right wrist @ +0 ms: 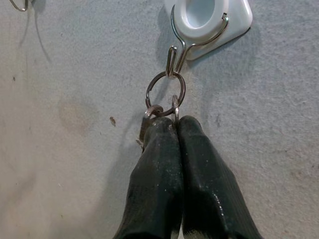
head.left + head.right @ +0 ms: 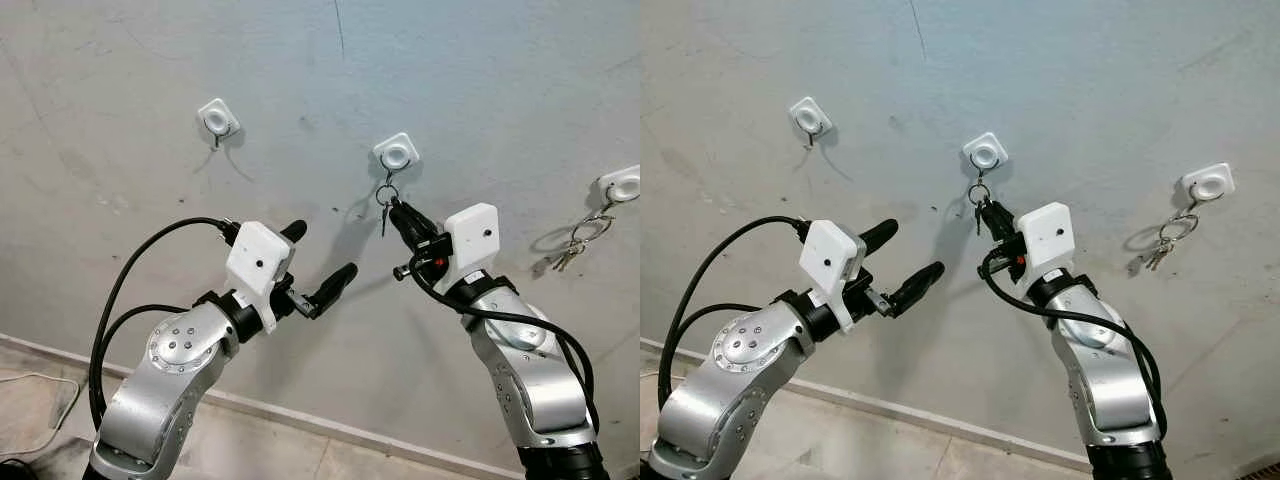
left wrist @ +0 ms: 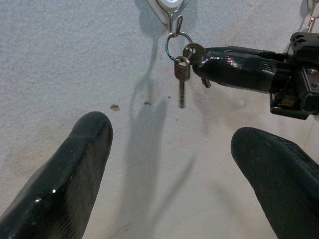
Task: Hang keys on a hook
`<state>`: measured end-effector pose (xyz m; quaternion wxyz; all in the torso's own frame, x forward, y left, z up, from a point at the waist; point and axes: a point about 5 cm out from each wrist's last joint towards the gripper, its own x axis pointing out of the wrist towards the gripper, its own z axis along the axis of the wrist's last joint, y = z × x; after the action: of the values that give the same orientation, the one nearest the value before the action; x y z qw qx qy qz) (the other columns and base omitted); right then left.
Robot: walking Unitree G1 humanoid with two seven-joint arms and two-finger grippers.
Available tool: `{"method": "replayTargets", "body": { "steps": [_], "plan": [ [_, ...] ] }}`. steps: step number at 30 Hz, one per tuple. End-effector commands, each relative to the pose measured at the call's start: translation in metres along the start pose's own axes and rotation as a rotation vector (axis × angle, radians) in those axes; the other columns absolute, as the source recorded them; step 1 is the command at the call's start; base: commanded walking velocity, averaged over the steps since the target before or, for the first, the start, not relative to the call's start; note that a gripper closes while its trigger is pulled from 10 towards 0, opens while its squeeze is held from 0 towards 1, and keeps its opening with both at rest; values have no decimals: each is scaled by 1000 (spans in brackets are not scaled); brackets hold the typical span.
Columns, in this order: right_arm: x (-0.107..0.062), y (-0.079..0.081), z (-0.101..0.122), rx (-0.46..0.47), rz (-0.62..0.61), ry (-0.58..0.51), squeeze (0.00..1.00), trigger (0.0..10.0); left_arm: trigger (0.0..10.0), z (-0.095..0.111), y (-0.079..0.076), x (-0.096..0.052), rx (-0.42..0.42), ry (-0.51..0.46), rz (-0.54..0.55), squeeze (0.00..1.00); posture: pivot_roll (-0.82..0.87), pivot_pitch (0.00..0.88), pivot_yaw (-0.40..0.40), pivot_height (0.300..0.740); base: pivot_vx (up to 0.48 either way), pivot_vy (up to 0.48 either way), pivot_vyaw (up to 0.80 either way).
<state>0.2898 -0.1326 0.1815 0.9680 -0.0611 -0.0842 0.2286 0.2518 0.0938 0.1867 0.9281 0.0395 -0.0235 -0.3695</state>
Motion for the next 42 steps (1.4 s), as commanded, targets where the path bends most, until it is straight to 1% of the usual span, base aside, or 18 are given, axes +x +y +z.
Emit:
{"method": "replayTargets", "body": {
  "steps": [1,9,16,17,18,26,34,38,40,41,42],
  "plan": [
    [0,0,3,0,6,-6,0,10000,10000,1,1,1,8,-1,-8,0,220,0,-34,740,0,0,0],
    [2,1,2,4,-6,-9,0,10000,10000,1,1,1,10,-3,-2,0,222,0,-38,740,0,0,0],
    [2,6,-6,26,-53,15,0,10000,10000,2,1,2,9,-11,4,0,223,0,-41,740,0,0,0],
    [1,8,-9,41,-55,21,86,10000,10000,3,1,2,10,-14,3,0,223,0,-41,740,0,0,0],
    [0,10,-11,51,-54,24,1000,10000,10000,4,1,3,12,-17,2,0,223,0,-41,740,0,0,0],
    [-5,13,-25,35,-51,74,1000,10000,10000,7,0,4,11,-27,-1,0,219,0,-43,740,0,0,0],
    [-9,13,-31,24,-52,95,1000,10000,10000,5,0,5,10,-24,-1,0,217,0,-44,740,0,0,0],
    [-15,9,-36,35,-114,125,1000,10000,10000,-4,1,2,15,0,15,0,207,0,-45,740,0,0,0],
    [-20,3,-37,4,-168,131,1000,10000,10000,-9,3,1,6,10,28,0,207,0,-45,740,0,0,0],
    [-25,1,-36,12,-201,124,1000,10000,10000,-11,4,0,5,17,32,0,207,0,-45,740,0,0,0],
    [-27,0,-36,21,-211,119,1000,10000,10000,-12,4,0,6,18,33,0,207,0,-45,740,0,0,0]
  ]
}}
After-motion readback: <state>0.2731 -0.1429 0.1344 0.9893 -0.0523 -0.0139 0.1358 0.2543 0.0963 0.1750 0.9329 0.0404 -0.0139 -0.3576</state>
